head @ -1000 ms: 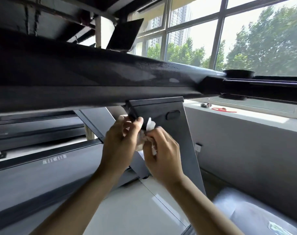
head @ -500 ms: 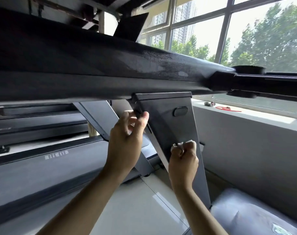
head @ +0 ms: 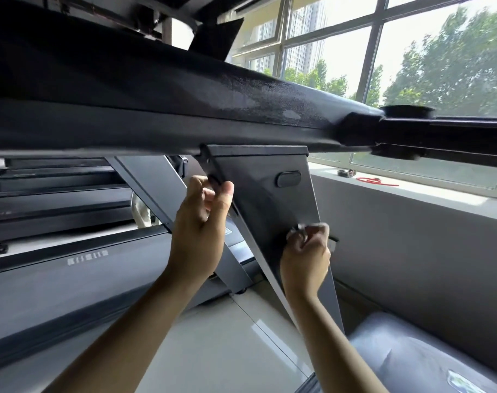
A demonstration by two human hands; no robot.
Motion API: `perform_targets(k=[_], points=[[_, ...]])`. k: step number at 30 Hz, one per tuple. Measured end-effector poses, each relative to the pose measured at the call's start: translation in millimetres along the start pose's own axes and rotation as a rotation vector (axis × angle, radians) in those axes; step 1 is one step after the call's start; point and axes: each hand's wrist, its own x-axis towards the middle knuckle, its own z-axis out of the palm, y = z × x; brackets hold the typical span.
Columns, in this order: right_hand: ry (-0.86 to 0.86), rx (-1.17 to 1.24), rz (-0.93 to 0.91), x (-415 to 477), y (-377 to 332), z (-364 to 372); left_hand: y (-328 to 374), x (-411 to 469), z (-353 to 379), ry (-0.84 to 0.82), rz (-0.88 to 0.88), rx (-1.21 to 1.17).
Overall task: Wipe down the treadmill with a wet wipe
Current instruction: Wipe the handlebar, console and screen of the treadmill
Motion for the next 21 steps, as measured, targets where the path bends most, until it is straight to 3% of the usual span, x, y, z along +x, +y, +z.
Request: perform_targets(k=[4, 7, 9, 13, 14, 16, 21], points=[[0.079, 0.202, -0.370, 6, -80, 5, -1, -3, 8, 0.038, 0.022, 0.074], [0.128, 0.216, -0.556, 3, -85, 12, -7, -8, 11, 0.058, 0.020, 0.066], [0.137, 0.155, -0.514, 6, -46, 18, -12, -12, 13, 0.054, 0.030, 0.089], [0.072, 0.038, 0.104, 17, 36, 10, -20, -20, 17, 0.018, -0.002, 0.119], [0.054, 0.021, 0.172, 17, 43, 6, -23, -22, 19, 0.008, -0.011, 0.131], [0.053, 0.045, 0.130, 21, 24, 3, -27, -25, 22, 0.008, -0.022, 0.154], [0.127, 0.339, -0.364, 43, -68, 3, -29, -22, 24, 0.032, -0.088, 0.126]])
